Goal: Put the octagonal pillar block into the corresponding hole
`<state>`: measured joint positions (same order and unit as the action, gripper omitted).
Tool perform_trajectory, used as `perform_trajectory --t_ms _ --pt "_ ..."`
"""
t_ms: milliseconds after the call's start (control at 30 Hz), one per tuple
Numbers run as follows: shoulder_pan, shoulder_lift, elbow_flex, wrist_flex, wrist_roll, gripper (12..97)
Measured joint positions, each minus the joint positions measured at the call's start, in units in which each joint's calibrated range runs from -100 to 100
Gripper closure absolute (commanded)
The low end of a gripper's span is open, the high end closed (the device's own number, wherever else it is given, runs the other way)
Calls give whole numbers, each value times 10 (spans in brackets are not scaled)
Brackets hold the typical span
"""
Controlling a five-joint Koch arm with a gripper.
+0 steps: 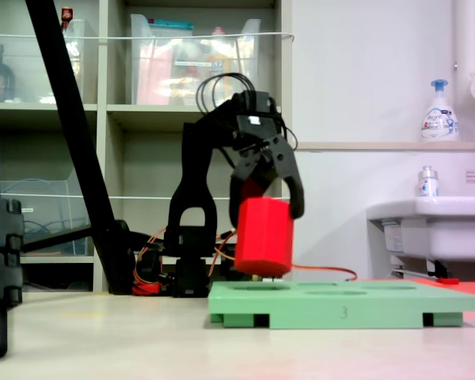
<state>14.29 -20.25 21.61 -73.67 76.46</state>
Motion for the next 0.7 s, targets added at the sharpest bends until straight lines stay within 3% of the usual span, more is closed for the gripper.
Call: perform_trajectory --t_ms 700 --pt "24 116 37 174 40 750"
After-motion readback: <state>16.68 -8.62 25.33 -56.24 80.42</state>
